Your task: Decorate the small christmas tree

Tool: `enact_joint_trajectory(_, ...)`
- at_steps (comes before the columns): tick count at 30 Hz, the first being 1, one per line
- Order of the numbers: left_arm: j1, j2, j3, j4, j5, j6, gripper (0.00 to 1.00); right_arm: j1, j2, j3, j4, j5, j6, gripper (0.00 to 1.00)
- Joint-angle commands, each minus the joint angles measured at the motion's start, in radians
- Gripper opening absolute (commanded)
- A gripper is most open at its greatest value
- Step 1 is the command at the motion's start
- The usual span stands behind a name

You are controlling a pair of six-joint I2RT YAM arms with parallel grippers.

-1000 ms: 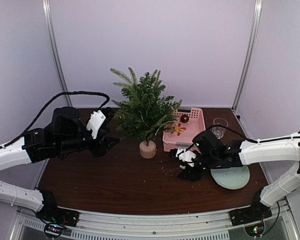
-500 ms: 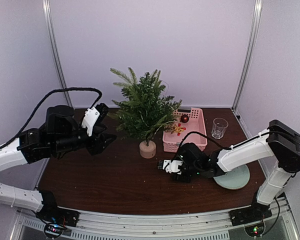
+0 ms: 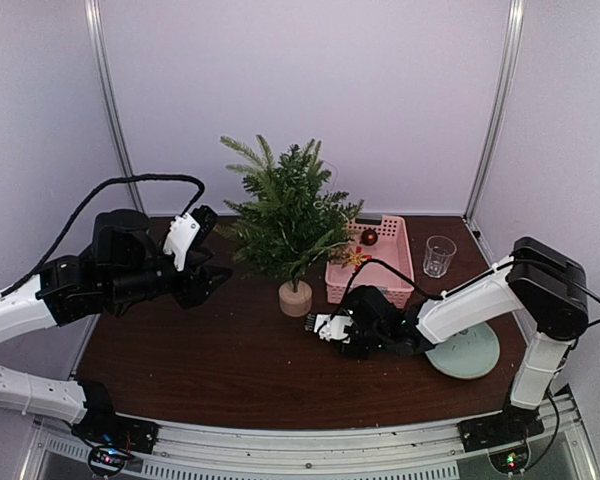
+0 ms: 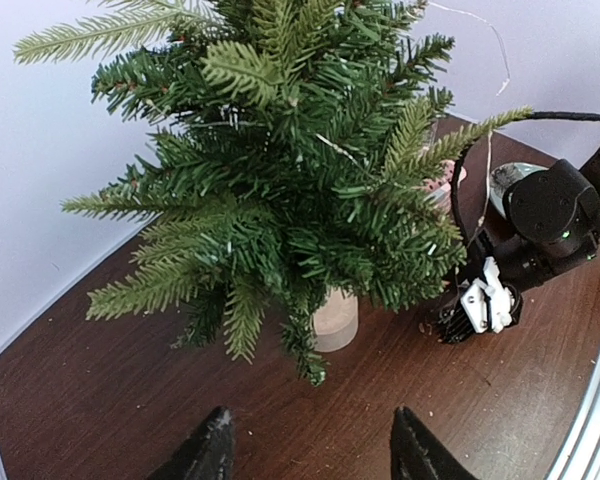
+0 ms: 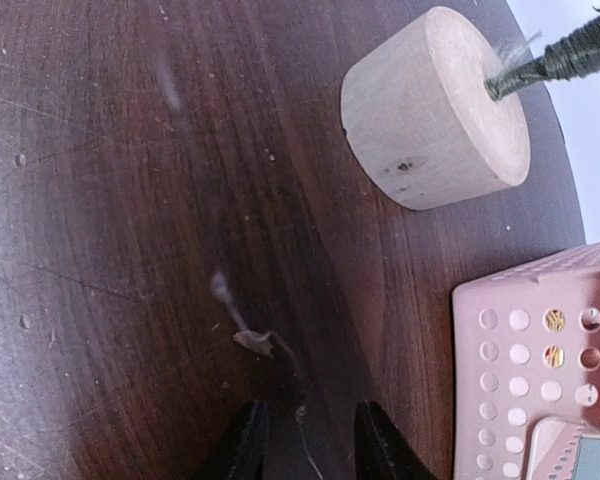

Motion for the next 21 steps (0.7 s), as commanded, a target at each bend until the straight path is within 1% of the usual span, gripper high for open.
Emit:
enact_joint_trajectory(1,0.014,0.011,0.018,0.032,0.023,0.016,0.53,0.008,0.051,0.020,-0.045,0.036,0.010,0.23)
enact_joint_trajectory(3,0.016,0.012,0.021,0.031,0.028,0.017,0.53,0.008,0.044,0.022,-0.050,0.039,0.019,0.15)
enact_joint_trajectory(5,0.019,0.014,0.021,0.029,0.032,0.021,0.53,0.008,0.022,0.030,-0.068,0.040,0.030,0.03)
enact_joint_trajectory(6,0.019,0.014,0.021,0.028,0.036,0.023,0.53,0.009,0.005,0.034,-0.079,0.038,0.042,0.00)
enact_joint_trajectory(9,0.020,0.006,0.020,0.021,0.051,0.025,0.53,0.023,-0.082,0.038,-0.125,0.002,0.080,0.00)
enact_joint_trajectory(16,0.019,-0.060,-0.023,-0.024,0.045,0.006,0.53,0.091,-0.315,0.014,-0.156,-0.189,0.240,0.00)
enact_joint_trajectory(18,0.018,-0.087,-0.044,-0.039,0.046,-0.005,0.53,0.104,-0.355,0.024,-0.145,-0.235,0.300,0.00)
enact_joint_trajectory(21,0.004,-0.121,-0.070,-0.060,0.063,-0.008,0.54,0.108,-0.369,0.047,-0.091,-0.286,0.399,0.00)
